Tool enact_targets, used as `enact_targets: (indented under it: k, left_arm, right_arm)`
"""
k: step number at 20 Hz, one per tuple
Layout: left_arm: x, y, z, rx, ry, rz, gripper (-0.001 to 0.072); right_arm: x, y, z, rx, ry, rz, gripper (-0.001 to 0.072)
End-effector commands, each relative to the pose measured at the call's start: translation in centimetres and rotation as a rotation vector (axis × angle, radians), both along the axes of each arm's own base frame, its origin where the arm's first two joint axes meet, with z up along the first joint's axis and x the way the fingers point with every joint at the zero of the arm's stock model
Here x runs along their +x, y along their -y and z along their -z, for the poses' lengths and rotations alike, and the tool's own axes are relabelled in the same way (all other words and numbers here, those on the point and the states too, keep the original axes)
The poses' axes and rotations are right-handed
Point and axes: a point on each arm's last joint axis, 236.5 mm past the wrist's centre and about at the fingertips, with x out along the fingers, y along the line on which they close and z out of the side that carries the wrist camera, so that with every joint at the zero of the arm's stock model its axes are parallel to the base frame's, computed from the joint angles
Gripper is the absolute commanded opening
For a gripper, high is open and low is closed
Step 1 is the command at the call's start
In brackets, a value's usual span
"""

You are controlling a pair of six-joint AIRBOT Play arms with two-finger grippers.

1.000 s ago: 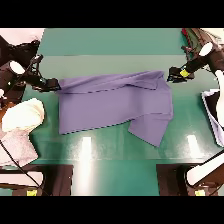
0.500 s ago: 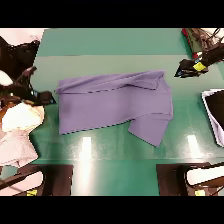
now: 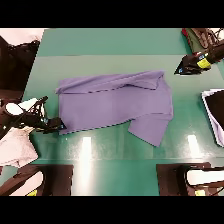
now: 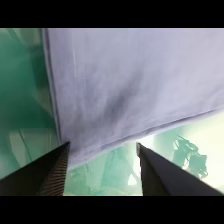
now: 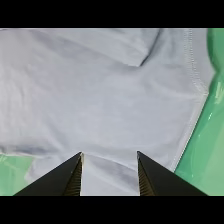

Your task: Fold the shirts.

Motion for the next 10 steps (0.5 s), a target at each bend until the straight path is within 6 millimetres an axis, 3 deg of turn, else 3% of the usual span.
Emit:
enact_targets:
  k: [1, 4, 5, 6, 7, 10]
  left_arm:
    - [-1.04, 0.07, 0.7, 0.001, -0.023, 0.006, 0.049]
    - [-1.18, -0.27, 0.89, 0.017, -0.028, 0.011, 0.0489]
    - [-1.23, -0.29, 0.92, 0.018, -0.031, 0.01, 0.0441]
    - [-1.24, -0.27, 0.9, 0.018, -0.03, 0.012, 0.0253]
    - [-1.24, -0.27, 0.9, 0.018, -0.027, 0.019, 0.012]
    - [-1.25, -0.26, 0.92, 0.017, -0.029, 0.017, 0.0115]
  right_arm:
    - [-0.45, -0.19, -0.95, 0.002, 0.017, -0.005, 0.038]
    - [-0.6, 0.16, -1.35, 0.001, 0.024, 0.003, 0.0379]
    - [-0.75, 0.21, -1.29, 0.001, 0.017, 0.002, 0.038]
    - [-0.82, 0.24, -1.27, 0.0, 0.014, 0.002, 0.0379]
    - [-0.84, 0.22, -1.27, 0.0, 0.014, 0.001, 0.0379]
    - [-0.98, 0.2, -1.23, 0.0, 0.008, -0.002, 0.0379]
